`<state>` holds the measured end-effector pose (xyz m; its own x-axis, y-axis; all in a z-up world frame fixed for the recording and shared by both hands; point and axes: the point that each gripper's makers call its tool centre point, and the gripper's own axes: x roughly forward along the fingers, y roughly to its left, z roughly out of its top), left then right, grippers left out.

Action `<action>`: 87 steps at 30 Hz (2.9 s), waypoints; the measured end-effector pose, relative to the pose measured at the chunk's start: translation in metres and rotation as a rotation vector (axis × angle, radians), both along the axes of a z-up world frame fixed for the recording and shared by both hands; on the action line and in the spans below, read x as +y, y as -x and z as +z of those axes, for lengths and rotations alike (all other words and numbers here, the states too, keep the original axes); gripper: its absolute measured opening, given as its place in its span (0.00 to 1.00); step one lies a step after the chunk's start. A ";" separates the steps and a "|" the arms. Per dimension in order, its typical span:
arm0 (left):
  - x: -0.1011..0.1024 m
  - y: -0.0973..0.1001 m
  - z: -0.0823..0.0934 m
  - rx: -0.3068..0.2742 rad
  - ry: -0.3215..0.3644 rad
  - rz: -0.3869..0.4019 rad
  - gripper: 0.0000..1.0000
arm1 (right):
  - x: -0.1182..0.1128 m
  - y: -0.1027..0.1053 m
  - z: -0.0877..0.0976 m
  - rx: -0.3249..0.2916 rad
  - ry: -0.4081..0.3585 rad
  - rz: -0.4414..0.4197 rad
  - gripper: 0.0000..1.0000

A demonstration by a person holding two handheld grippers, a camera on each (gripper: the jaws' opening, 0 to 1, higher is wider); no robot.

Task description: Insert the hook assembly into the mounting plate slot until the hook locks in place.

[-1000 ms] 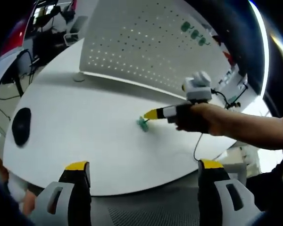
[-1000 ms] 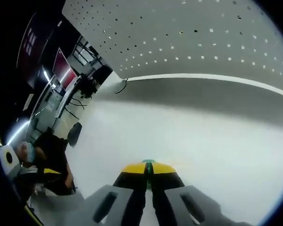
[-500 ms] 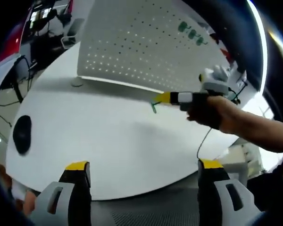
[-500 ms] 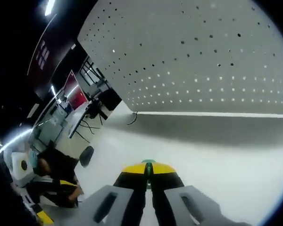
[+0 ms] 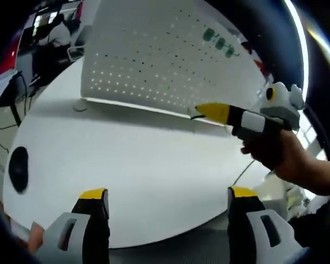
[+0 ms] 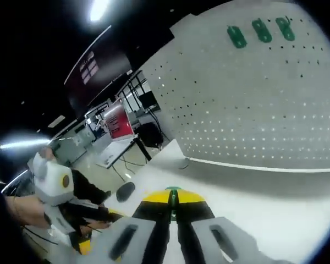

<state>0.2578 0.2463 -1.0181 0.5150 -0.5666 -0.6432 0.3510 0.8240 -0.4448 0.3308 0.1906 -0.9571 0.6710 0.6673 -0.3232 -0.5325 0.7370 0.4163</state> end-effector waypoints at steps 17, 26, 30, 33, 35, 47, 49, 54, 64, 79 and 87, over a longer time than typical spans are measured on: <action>-0.012 -0.017 0.023 -0.063 0.066 0.020 0.57 | 0.034 0.037 0.024 -0.028 -0.108 0.046 0.00; -0.018 -0.019 0.033 -0.048 0.180 0.053 0.29 | 0.036 0.041 0.026 -0.049 -0.100 0.055 0.00; -0.016 -0.019 0.033 -0.045 0.178 0.057 0.27 | 0.038 0.041 0.026 -0.054 -0.097 0.060 0.00; -0.018 -0.019 0.035 -0.041 0.194 0.053 0.22 | 0.040 0.042 0.026 -0.056 -0.096 0.066 0.00; -0.019 -0.019 0.037 -0.042 0.206 0.052 0.18 | 0.041 0.043 0.026 -0.058 -0.095 0.067 0.00; -0.025 -0.017 0.048 -0.050 0.259 0.032 0.04 | 0.044 0.047 0.033 -0.087 -0.097 0.065 0.00; -0.025 -0.018 0.048 -0.053 0.258 0.033 0.04 | 0.043 0.047 0.033 -0.094 -0.093 0.062 0.00; -0.025 -0.017 0.050 -0.041 0.303 0.055 0.02 | 0.043 0.049 0.037 -0.105 -0.086 0.058 0.00; -0.024 -0.015 0.060 -0.067 0.318 0.058 0.01 | 0.045 0.051 0.047 -0.149 -0.069 0.062 0.00; -0.020 -0.023 0.073 -0.122 0.309 0.088 0.01 | 0.047 0.051 0.053 -0.062 -0.113 0.090 0.09; -0.013 -0.026 0.080 -0.159 0.305 0.117 0.01 | 0.045 0.059 0.064 -0.098 -0.113 0.066 0.11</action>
<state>0.2834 0.2330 -0.9378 0.6677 -0.6513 -0.3606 0.3468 0.7007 -0.6235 0.2721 0.2361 -0.8929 0.6490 0.7395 -0.1789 -0.6202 0.6504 0.4386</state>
